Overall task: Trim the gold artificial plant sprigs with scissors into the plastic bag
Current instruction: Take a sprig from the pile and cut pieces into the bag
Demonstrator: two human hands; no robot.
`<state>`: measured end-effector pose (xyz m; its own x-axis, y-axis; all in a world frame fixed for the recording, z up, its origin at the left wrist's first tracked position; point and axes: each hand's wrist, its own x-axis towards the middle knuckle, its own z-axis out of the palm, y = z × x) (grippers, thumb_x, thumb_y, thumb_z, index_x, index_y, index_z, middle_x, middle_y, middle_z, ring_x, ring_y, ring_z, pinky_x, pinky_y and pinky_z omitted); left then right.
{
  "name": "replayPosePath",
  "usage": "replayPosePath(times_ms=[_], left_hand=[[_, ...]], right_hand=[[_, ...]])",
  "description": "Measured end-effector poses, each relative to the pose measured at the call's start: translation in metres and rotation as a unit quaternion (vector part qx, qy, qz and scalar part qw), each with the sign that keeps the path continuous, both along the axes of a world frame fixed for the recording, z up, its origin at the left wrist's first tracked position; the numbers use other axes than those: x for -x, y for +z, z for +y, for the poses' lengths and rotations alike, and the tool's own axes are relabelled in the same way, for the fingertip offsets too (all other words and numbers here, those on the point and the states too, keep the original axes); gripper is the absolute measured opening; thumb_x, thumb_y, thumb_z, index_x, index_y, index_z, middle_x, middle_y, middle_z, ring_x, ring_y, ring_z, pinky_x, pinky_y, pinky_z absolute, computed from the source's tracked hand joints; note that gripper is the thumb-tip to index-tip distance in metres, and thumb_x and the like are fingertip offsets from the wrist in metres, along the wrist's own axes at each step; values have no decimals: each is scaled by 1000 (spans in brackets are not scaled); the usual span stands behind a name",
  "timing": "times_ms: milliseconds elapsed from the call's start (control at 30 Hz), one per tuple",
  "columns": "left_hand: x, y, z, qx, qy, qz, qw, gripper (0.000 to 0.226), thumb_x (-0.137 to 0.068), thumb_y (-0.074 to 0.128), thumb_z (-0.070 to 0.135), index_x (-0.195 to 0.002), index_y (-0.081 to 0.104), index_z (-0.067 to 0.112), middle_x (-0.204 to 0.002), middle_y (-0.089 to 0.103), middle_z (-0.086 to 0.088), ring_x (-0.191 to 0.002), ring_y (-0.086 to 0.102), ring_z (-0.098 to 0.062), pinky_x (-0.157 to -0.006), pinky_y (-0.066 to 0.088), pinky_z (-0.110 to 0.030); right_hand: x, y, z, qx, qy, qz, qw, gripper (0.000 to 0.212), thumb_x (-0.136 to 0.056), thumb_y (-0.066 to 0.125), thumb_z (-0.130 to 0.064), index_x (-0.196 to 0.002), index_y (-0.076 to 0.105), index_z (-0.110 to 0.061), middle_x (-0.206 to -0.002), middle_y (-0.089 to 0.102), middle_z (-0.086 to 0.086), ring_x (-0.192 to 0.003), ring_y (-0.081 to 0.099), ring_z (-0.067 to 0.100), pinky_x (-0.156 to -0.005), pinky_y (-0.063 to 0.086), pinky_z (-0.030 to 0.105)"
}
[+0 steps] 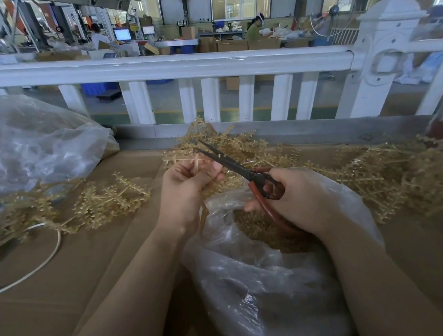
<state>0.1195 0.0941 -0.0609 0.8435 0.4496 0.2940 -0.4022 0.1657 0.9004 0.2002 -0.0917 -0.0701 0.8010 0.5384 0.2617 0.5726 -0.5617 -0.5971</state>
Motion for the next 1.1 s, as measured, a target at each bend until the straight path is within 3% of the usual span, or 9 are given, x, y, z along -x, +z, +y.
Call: replayPosePath(times_ms=[133, 300, 367, 500, 633, 767, 900, 1000, 1100], left_hand=[[0, 0, 1, -21, 5, 3, 1000, 8, -84, 69, -1, -85, 66, -8, -68, 68, -7, -63, 65, -12, -66, 52, -19], [3, 2, -2, -52, 3, 11, 999, 5, -84, 69, 1, -81, 72, 0, -71, 73, -7, -65, 69, -12, -64, 53, -18], [3, 2, -2, -55, 7, 11, 998, 8, -86, 67, -3, -81, 72, 0, -71, 73, -7, -65, 69, -13, -64, 53, -18], [3, 2, -2, -67, 15, 12, 998, 11, -88, 63, -5, -81, 71, -2, -69, 72, -8, -64, 68, -13, -64, 53, -20], [3, 3, -2, -73, 21, 14, 997, 11, -91, 61, -3, -86, 69, -10, -71, 70, -12, -64, 67, -14, -65, 53, -20], [5, 3, 1, -93, 22, 20, 995, 14, -92, 58, -6, -83, 68, -5, -71, 69, -14, -65, 66, -17, -67, 53, -21], [5, 4, 3, -100, 20, 18, 995, 16, -91, 59, -7, -82, 70, 1, -71, 71, -7, -68, 67, -15, -69, 55, -22], [5, 3, 4, -123, 20, 19, 992, 22, -89, 59, -10, -78, 71, 6, -68, 71, -2, -65, 67, -12, -66, 54, -20], [5, 2, 2, -148, 19, 24, 988, 28, -88, 58, -15, -75, 70, 8, -65, 70, 0, -63, 67, -11, -64, 53, -19]], right_hand=[[2, 3, -1, 12, 4, -10, 1000, 81, -46, 48, -104, -81, 62, -32, -71, 66, -12, -65, 62, 4, -65, 57, 38], [6, 10, -5, 49, 2, -55, 997, 73, -52, 42, -103, -85, 59, -40, -72, 63, -24, -79, 56, -16, -53, 41, 10], [7, 9, -5, 47, 1, -61, 997, 72, -52, 42, -103, -84, 59, -41, -71, 62, -24, -82, 53, -20, -52, 39, 10], [4, 4, -1, 24, 2, -52, 998, 72, -51, 44, -104, -81, 59, -40, -72, 64, -21, -70, 59, -6, -58, 42, 20], [2, 1, -1, 8, 1, -54, 999, 68, -52, 45, -105, -78, 57, -43, -88, 60, -39, -81, 58, -12, -57, 40, 20], [1, -1, -1, 8, -4, -59, 998, 71, -52, 46, -106, -79, 60, -42, -88, 60, -39, -80, 57, -13, -56, 41, 21], [1, 1, -1, 18, 8, -52, 998, 68, -53, 49, -103, -75, 57, -40, -88, 57, -43, -79, 56, -15, -54, 37, 18], [3, 5, -3, 45, 13, -68, 997, 61, -59, 52, -98, -78, 55, -40, -74, 63, -24, -82, 53, -18, -51, 39, 14], [7, 10, -5, 72, 11, -101, 992, 60, -65, 51, -96, -83, 55, -39, -68, 58, -21, -88, 48, -24, -68, 38, 0]])
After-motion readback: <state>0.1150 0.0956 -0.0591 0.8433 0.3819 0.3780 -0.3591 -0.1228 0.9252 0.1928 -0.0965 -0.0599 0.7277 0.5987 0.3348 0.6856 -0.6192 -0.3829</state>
